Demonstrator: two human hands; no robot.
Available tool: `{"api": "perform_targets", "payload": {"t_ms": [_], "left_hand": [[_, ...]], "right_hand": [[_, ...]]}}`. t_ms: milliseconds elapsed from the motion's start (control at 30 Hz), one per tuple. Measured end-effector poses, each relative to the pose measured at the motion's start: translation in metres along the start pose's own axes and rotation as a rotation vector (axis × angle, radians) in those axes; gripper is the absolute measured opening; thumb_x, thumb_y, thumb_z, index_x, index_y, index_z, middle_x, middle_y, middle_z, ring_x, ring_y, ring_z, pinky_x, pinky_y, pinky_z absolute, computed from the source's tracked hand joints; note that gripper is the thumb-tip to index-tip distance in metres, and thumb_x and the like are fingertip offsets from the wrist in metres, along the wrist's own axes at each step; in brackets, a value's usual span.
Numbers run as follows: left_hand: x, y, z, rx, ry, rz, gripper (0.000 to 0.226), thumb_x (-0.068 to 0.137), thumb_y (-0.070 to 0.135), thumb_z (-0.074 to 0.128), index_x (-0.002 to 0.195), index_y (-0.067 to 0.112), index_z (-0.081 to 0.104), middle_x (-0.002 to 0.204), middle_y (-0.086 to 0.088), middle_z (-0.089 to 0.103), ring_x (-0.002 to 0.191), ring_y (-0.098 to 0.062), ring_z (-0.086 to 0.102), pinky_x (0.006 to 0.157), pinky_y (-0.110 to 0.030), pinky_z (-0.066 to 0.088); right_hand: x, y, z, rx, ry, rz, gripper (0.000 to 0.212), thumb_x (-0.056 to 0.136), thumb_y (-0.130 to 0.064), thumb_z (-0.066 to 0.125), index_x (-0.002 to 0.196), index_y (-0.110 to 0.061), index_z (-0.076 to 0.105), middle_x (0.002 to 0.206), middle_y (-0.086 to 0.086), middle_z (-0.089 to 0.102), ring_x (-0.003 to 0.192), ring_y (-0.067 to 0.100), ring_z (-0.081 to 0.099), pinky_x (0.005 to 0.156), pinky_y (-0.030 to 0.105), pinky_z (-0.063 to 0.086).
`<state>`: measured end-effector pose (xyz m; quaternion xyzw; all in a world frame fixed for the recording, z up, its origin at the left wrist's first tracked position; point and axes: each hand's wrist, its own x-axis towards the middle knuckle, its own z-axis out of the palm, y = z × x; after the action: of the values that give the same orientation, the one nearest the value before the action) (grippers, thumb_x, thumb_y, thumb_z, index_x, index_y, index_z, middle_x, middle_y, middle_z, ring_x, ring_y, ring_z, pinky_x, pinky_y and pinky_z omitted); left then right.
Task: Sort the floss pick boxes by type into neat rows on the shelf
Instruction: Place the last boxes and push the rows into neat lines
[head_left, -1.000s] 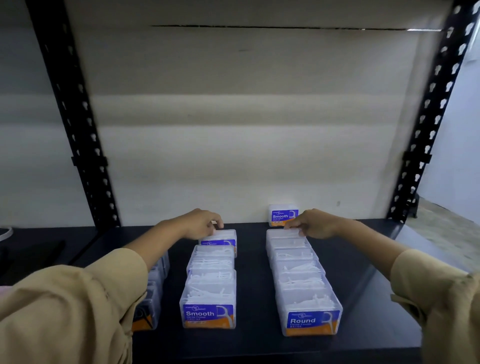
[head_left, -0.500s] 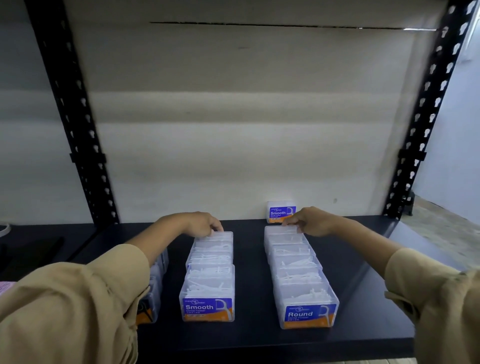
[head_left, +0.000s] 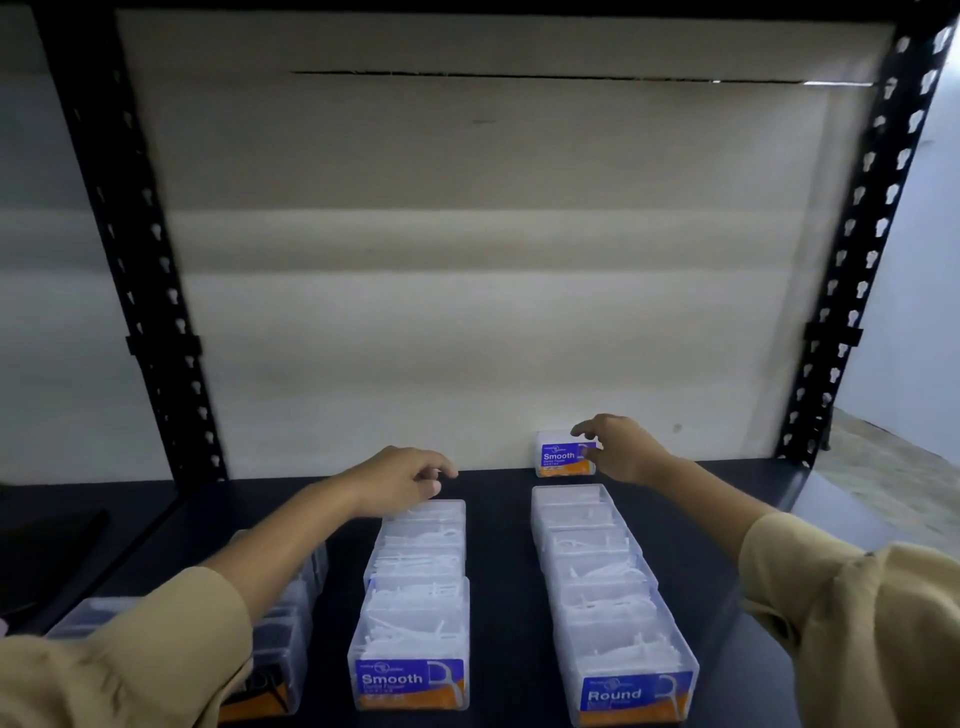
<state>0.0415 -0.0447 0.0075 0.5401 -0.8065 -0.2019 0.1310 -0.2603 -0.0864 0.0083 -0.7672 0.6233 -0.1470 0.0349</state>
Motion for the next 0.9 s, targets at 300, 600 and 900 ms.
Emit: {"api": "perform_targets", "payload": {"t_ms": [300, 600, 900], "left_hand": [[-0.002, -0.018, 0.001, 0.006, -0.007, -0.017, 0.029, 0.095, 0.021, 0.048, 0.121, 0.030, 0.059, 0.123, 0.003, 0.060, 0.110, -0.009, 0.055, 0.096, -0.022, 0.042], [-0.004, -0.019, 0.001, 0.007, -0.010, -0.005, 0.029, 0.094, 0.021, 0.050, 0.120, 0.030, 0.059, 0.124, 0.004, 0.059, 0.111, -0.010, 0.055, 0.097, -0.023, 0.041], [-0.015, -0.015, 0.000, -0.022, 0.039, -0.004, 0.029, 0.094, 0.021, 0.051, 0.120, 0.030, 0.059, 0.125, 0.003, 0.059, 0.114, -0.010, 0.054, 0.099, -0.024, 0.041]], "right_hand": [[0.025, -0.004, 0.021, -0.171, -0.034, 0.060, 0.054, 0.090, -0.018, 0.054, 0.141, -0.018, 0.035, 0.140, 0.006, 0.043, 0.125, 0.026, 0.043, 0.094, 0.037, 0.045], [0.035, -0.005, 0.021, -0.208, -0.070, 0.062, 0.051, 0.085, -0.018, 0.060, 0.133, -0.010, 0.044, 0.132, 0.009, 0.044, 0.116, 0.030, 0.049, 0.096, 0.040, 0.046], [0.038, -0.007, 0.023, -0.159, -0.049, 0.066, 0.054, 0.084, -0.014, 0.064, 0.134, -0.010, 0.046, 0.132, 0.010, 0.043, 0.119, 0.027, 0.045, 0.095, 0.037, 0.049]]}}
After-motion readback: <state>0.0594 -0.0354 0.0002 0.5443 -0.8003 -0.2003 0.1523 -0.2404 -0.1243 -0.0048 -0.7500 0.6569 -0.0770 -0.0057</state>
